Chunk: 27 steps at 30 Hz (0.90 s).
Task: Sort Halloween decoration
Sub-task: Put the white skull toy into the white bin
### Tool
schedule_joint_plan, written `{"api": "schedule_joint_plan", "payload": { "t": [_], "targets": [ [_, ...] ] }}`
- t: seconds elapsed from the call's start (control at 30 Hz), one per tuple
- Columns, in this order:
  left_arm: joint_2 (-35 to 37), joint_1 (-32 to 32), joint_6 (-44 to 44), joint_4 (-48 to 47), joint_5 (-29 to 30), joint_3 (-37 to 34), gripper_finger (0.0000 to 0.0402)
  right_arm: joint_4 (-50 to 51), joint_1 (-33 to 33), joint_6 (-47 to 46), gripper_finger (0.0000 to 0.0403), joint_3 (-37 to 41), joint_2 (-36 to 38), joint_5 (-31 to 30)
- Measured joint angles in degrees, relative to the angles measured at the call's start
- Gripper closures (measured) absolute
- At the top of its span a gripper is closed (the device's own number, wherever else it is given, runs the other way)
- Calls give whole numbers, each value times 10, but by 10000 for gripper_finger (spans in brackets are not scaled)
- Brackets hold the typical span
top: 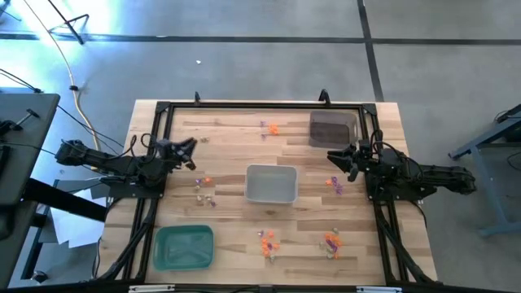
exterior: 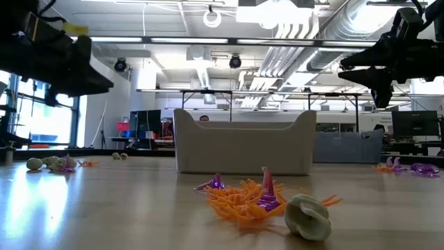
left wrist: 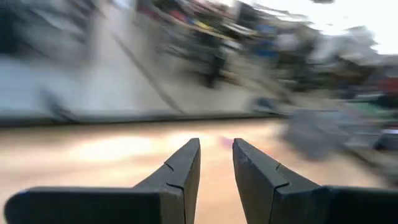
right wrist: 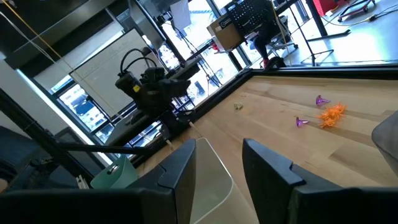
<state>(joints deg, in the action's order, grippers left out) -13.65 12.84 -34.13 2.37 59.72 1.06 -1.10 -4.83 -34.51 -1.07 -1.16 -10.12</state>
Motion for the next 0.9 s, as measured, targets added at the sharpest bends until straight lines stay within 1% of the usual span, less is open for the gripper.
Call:
{"api": "schedule_joint_plan", "payload": {
  "t": [0.13,0.2,0.27,0.33,0.43,0.6,0.73,0.83,0.9],
  "targets": [
    [0,0,-87,6,-170,0,319,0,0,0,277,0,0,0],
    [0,0,-115,8,-241,0,319,0,0,0,277,0,0,0],
    [0,0,-122,8,-288,0,319,0,0,0,277,0,0,0],
    [0,0,-123,8,-313,0,319,0,0,0,277,0,0,0],
    [0,0,-123,13,-320,0,319,0,0,0,277,0,0,0],
    [0,-1,-122,17,-263,0,319,0,0,0,277,0,0,0],
    [0,-1,-127,19,-245,0,319,0,0,0,277,0,0,0],
    [0,-1,-173,22,-251,0,319,0,0,0,277,0,0,0],
    [0,-1,-166,19,-260,0,319,0,0,0,277,0,0,0]
  ]
}}
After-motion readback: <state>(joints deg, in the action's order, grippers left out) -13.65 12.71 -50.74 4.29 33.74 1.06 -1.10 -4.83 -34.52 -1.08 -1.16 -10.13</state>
